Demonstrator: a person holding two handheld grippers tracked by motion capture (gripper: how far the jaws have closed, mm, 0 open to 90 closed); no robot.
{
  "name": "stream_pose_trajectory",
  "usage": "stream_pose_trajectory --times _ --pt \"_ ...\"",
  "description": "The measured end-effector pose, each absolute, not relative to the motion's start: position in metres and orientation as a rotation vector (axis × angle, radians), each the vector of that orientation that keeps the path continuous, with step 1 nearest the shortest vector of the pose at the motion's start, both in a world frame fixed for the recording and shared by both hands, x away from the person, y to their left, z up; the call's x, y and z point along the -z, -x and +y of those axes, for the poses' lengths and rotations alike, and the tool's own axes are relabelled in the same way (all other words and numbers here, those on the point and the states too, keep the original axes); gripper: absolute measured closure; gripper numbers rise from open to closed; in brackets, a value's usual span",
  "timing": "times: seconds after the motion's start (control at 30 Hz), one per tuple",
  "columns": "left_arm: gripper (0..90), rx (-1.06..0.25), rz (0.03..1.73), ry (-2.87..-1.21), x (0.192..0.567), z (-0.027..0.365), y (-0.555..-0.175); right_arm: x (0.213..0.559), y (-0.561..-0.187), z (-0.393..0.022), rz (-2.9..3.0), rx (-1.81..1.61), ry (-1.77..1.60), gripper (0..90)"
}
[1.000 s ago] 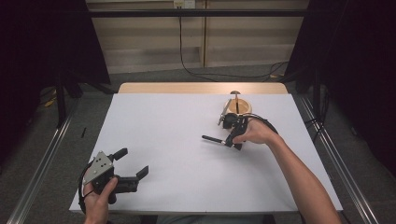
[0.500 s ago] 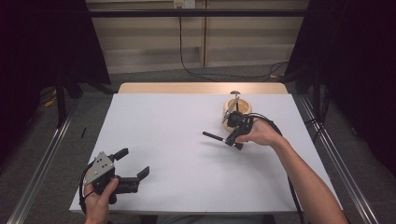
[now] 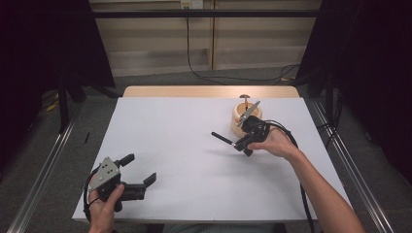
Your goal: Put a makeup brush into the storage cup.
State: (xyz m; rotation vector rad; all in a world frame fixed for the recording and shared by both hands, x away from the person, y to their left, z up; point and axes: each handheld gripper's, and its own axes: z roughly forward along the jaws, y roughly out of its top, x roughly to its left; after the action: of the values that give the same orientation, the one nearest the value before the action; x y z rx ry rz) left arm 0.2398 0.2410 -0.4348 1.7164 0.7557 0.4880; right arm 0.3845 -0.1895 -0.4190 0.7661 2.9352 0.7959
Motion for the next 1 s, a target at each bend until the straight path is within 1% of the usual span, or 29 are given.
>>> stream_pose_trajectory --times 0.27,0.73,1.0 --pt "1.1 -0.487 0.758 -1.711 0.435 0.242 -0.240 0.419 -0.377 -0.199 2.823 -0.917 -0.809 77.6" --pt "1.1 -0.494 0.767 -1.716 0.435 0.243 -0.241 0.418 -0.369 -0.229 2.577 -1.315 -0.930 77.6" --pt "1.1 -0.492 0.762 -1.718 0.435 0.243 -0.241 0.411 -0.362 -0.241 2.463 -1.371 -0.948 77.6"
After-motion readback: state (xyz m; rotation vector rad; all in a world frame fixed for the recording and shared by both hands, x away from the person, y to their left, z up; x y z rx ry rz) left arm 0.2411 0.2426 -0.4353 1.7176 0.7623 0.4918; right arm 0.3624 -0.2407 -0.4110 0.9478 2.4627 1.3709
